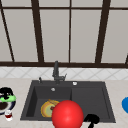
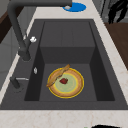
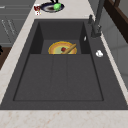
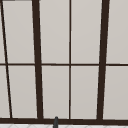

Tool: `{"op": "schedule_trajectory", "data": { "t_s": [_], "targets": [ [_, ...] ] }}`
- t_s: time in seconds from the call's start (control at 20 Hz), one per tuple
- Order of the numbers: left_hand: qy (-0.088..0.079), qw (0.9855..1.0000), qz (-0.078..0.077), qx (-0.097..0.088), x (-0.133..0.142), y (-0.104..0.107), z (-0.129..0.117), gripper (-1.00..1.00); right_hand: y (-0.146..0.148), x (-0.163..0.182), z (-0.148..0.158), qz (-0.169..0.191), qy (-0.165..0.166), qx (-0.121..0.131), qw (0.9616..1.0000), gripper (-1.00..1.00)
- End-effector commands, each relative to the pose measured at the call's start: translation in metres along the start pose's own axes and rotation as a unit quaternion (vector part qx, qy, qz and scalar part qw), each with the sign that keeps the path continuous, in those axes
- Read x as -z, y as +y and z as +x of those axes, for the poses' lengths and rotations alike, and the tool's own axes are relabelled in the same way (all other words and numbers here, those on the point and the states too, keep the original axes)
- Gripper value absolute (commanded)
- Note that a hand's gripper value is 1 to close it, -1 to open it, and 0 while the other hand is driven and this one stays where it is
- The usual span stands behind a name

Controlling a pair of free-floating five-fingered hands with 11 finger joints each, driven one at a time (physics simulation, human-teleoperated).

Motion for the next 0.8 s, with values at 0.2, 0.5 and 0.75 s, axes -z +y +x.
{"op": "schedule_trajectory", "data": {
  "t_s": [0.2, 0.5, 0.75],
  "targets": [
    [0.002, 0.9999, 0.014, -0.002, -0.009, -0.002, 0.002, -1.00, 0.000, 0.000, 0.000, 0.000, 0.000, 0.000, 1.0000, 0.00],
    [-0.003, 0.9999, 0.008, -0.014, -0.015, 0.006, -0.012, -1.00, 0.000, 0.000, 0.000, 0.000, 0.000, 0.000, 1.0000, 0.00],
    [0.006, 0.9998, 0.011, -0.017, -0.019, -0.006, -0.035, -1.00, 0.000, 0.000, 0.000, 0.000, 0.000, 0.000, 1.0000, 0.00]
  ]
}}
